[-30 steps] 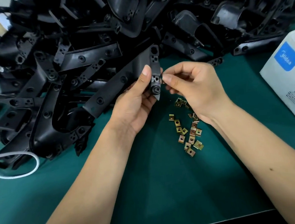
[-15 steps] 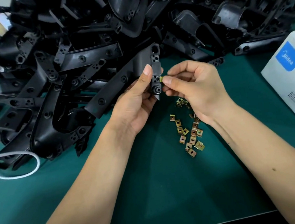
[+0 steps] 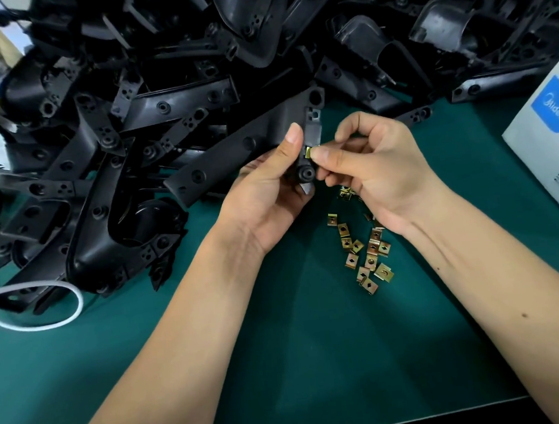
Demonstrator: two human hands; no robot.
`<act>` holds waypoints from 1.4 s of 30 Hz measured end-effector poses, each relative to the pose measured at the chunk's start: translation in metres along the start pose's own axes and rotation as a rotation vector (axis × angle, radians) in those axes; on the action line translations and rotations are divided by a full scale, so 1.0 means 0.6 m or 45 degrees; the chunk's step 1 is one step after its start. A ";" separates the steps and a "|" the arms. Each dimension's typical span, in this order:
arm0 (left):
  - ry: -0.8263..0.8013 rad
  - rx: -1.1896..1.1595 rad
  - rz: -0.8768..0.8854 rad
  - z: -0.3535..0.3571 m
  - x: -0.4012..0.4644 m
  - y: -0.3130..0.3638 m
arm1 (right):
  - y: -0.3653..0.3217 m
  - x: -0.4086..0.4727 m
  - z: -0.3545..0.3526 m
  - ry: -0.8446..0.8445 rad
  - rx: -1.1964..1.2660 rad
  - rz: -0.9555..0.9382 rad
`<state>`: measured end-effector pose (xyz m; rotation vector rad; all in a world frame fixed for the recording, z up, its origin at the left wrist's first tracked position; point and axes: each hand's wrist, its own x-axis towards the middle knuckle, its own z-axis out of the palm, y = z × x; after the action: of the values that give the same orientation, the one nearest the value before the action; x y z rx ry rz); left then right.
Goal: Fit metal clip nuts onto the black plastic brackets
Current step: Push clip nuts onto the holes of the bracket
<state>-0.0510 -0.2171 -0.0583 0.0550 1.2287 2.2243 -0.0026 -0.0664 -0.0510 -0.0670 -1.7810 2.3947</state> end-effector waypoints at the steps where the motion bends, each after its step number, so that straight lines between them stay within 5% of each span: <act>1: 0.006 0.028 0.008 0.003 -0.003 0.000 | 0.000 0.000 0.000 -0.011 -0.001 0.009; 10: 0.186 0.075 0.113 0.019 -0.010 -0.007 | 0.003 0.006 -0.011 -0.006 -0.141 0.000; 14: 0.246 -0.085 0.131 0.003 0.003 0.005 | -0.002 0.012 -0.029 -0.047 -0.805 -0.288; 17: 0.272 -0.170 0.150 -0.008 0.007 0.014 | -0.011 0.012 -0.049 -0.276 -1.451 -0.273; 22: 0.311 -0.225 0.150 -0.009 0.007 0.015 | -0.018 0.007 -0.042 -0.516 -1.685 -0.129; 37: 0.205 -0.094 0.134 -0.006 -0.002 0.015 | 0.007 0.011 -0.015 -0.370 -1.766 -0.335; 42: 0.225 -0.136 0.158 -0.003 -0.001 0.008 | 0.019 0.018 -0.017 0.078 -0.831 -0.230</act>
<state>-0.0537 -0.2207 -0.0556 -0.1122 1.2248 2.4427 -0.0129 -0.0582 -0.0643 -0.0500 -2.3382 1.5927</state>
